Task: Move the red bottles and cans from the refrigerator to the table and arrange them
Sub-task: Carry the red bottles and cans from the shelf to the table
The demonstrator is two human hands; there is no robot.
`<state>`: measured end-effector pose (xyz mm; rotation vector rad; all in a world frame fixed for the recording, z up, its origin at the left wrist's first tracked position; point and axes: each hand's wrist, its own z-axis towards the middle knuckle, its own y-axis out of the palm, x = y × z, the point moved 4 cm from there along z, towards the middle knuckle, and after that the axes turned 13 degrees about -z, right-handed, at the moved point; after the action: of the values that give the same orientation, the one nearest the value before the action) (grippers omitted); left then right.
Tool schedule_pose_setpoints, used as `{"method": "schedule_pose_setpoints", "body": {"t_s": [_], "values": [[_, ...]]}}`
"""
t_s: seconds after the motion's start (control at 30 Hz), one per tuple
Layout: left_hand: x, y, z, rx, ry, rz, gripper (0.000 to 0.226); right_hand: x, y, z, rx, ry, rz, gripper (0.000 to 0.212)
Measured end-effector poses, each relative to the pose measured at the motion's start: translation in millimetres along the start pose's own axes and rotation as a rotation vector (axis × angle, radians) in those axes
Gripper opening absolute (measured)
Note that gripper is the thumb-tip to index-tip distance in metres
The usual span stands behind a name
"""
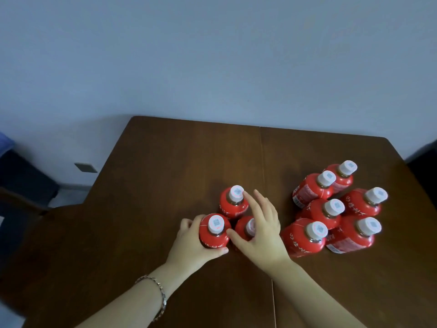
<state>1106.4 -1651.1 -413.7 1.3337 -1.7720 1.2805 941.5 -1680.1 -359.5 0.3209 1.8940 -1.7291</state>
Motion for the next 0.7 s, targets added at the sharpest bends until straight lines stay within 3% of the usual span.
{"method": "schedule_pose_setpoints", "body": {"t_s": [0.13, 0.3, 0.4, 0.5, 0.6, 0.7], "values": [[15.8, 9.5, 1.2, 0.038, -0.077, 0.051, 0.082, 0.5, -2.1, 7.0, -0.049, 0.115, -0.209, 0.061], [21.9, 12.9, 2.6, 0.005, -0.264, 0.097, 0.093, 4.7, -23.9, 7.7, -0.174, 0.159, -0.6, 0.074], [37.6, 16.8, -19.1, -0.033, -0.349, 0.389, 0.068, 5.2, -35.5, -15.7, -0.305, 0.142, -0.624, 0.079], [70.2, 33.5, -49.5, -0.231, -0.282, 0.632, 0.015, 5.7, -61.6, -49.0, -0.347, 0.074, -0.601, 0.071], [118.1, 62.9, -73.3, -0.317, -0.066, 0.752, 0.022, 7.4, -105.6, -86.0, -0.318, 0.035, -0.577, 0.048], [181.8, 110.2, -113.8, -0.334, 0.128, 0.688, 0.027, 27.3, -160.8, -131.6, -0.247, 0.149, -0.472, 0.03]]}}
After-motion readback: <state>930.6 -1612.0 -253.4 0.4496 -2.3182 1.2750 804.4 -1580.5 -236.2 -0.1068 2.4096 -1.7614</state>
